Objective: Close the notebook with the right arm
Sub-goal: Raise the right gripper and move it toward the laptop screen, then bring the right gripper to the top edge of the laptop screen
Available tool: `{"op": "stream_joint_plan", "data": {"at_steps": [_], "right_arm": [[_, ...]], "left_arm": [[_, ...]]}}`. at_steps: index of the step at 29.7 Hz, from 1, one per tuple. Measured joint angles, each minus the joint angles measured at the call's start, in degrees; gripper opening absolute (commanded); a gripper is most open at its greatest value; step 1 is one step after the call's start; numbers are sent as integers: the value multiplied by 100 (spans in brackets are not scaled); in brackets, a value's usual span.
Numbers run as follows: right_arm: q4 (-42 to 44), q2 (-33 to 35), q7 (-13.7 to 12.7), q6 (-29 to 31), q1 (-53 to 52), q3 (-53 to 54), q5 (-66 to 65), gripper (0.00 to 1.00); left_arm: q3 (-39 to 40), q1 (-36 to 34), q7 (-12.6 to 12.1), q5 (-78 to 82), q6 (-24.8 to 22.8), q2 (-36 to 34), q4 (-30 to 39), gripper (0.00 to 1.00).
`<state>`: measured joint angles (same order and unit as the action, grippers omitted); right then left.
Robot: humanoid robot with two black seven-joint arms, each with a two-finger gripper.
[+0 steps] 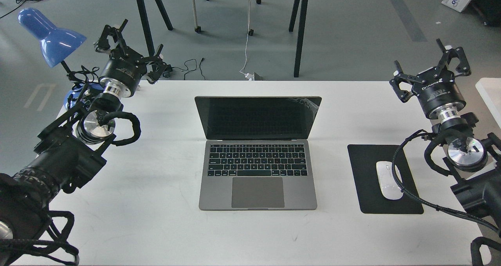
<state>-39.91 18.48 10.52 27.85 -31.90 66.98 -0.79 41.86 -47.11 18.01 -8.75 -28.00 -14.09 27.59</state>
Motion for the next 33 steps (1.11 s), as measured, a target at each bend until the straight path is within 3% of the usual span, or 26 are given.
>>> {"op": "stream_joint_plan", "data": {"at_steps": [12,16,24,33], "right_arm": [[124,-35,65,-159,-552,-593,-61,100],[419,-94,65,-400,-1202,-1186,-76,100],[1039,-828,63,-501,-2273,-2970,-97,100],[1102,-1108,17,-526,-2524,-4412,-97,100]], "left_arm": [[1,-10,0,-3,0,-10,0,100],[6,-10,4,-18,0,-16,0,100],[9,-10,10,-22,0,-25,0,100],[2,-7,10,-22,0,-25,0,100]]}}
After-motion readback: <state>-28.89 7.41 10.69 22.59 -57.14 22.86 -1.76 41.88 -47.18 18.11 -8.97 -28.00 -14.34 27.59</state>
